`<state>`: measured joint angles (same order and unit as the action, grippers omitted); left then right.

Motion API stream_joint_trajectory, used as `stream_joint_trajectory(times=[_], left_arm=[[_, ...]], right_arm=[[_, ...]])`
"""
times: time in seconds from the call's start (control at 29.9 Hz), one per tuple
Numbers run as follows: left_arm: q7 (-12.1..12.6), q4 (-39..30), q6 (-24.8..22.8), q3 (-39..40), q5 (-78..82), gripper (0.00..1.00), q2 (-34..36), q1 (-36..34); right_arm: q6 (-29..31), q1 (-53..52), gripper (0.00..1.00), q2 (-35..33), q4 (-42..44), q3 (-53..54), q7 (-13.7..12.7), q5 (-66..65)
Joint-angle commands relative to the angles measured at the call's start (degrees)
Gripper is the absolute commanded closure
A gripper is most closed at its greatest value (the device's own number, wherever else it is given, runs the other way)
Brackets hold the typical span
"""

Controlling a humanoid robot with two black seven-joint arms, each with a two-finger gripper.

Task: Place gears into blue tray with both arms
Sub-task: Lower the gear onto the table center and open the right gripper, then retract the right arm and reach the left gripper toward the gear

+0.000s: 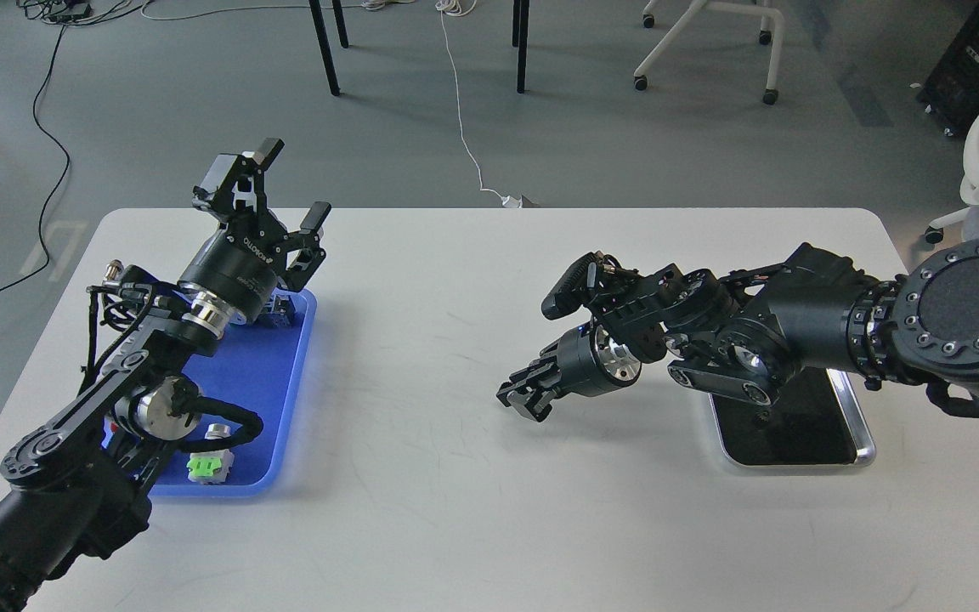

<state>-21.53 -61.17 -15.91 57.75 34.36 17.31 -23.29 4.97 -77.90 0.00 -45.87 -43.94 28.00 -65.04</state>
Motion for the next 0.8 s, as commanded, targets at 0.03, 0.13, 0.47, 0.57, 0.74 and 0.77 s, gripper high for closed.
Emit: stream_joint_trajectory(times=[0.03,0.13,0.47,0.57,0.74,0.77], left_arm=[[-0.09,-0.17,0.00,0.00,0.00,0.02,0.00,0.00],[-0.09,-0.70,0.00,0.00,0.00,0.02,0.09,0.00],[-0.44,-1.14,-0.18,0.00,0.18,0.02,1.32,-0.09],[-1.31,-1.84,-0.18,0.00,0.26,0.02,2.02,-0.18],[-6.47,-2.11,-0.26,-0.53,3.33,0.02,2.11,-0.18],[-6.47,-2.19,-0.27,-1.22,5.08,0.02,2.20,-0.26]], right_arm=[[-0.14,-0.59,0.23,0.00,-0.09,0.17,0.00,0.27],[-0.14,-1.03,0.20,0.00,-0.18,0.61,0.00,1.23],[0.12,-3.49,0.03,-3.05,-5.09,11.84,0.00,11.77],[0.04,-0.43,0.03,-9.65,-8.00,17.82,0.00,17.82],[0.48,10.99,0.03,-19.93,-11.60,34.76,0.00,30.74],[0.65,13.62,0.03,-21.69,-12.30,38.54,0.00,33.20]])
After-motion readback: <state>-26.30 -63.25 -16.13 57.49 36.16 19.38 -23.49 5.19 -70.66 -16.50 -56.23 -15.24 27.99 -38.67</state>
